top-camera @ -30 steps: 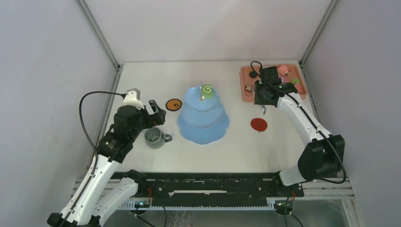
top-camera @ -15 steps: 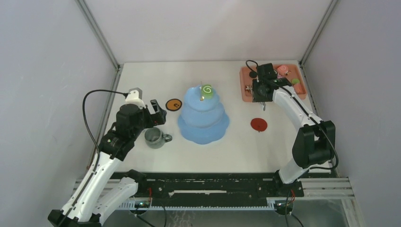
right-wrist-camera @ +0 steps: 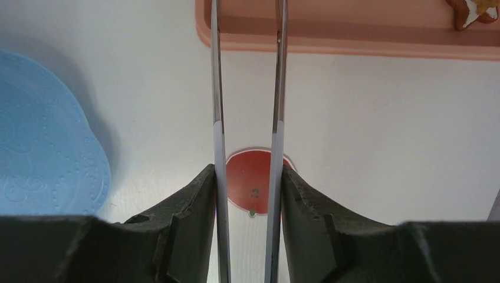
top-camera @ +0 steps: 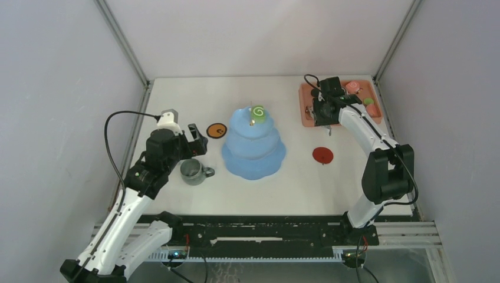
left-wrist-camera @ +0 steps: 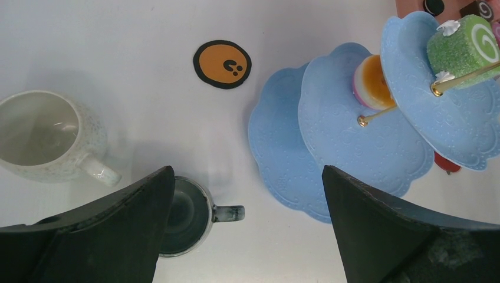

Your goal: Serve the afternoon tea

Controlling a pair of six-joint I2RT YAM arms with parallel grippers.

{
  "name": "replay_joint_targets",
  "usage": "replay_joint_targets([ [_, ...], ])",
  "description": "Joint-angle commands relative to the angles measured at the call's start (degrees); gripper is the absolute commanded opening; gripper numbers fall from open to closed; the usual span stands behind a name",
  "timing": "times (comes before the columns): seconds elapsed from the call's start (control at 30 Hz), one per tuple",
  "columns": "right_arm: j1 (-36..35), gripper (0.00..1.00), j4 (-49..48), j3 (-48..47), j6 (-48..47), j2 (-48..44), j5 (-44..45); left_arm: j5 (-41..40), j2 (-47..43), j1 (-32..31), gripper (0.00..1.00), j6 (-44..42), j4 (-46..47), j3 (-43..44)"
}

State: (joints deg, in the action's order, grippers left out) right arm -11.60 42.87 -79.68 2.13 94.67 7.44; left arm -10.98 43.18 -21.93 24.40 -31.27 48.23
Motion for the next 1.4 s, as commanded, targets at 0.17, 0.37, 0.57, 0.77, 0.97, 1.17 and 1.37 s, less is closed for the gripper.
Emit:
replay_joint_targets([
  [0.17, 1.3, 0.5, -3.5, -3.8, -2.9, 1.9, -1.4, -0.5, 0.3, 0.4, 1.0, -0.8, 2.3, 2.4],
  [0.37, 2.3, 0.49, -3.2, -5.1, -2.6, 3.2, -2.8, -0.4, 0.5, 0.4, 1.0, -0.8, 2.2, 2.7],
  [0.57, 1.5, 0.41, -2.3, -5.1, -0.7, 3.0, -0.7, -0.2, 0.7, 0.4, 1.0, -0.7, 2.2, 2.7],
  [0.77, 1.6, 0.28, -1.5, -4.5, 2.0, 2.4, 2.4, 0.0, 0.4, 0.4, 1.0, -0.7, 2.2, 2.3],
  [0.97, 2.8, 0.22, -1.2, -3.4, 4.8, -1.2, 3.1, 0.0, 0.0, 0.3, 1.0, -0.8, 1.9, 2.3],
  [1.17, 4.0, 0.18, 0.2, -2.4, 7.3, -6.1, 3.1, 0.1, -0.4, 0.3, 1.0, -0.8, 1.9, 2.2],
  [1.37, 4.7, 0.17, 1.6, -2.0, 7.6, -9.5, 3.5, 0.3, -0.9, 0.3, 1.0, -1.0, 1.8, 2.3],
])
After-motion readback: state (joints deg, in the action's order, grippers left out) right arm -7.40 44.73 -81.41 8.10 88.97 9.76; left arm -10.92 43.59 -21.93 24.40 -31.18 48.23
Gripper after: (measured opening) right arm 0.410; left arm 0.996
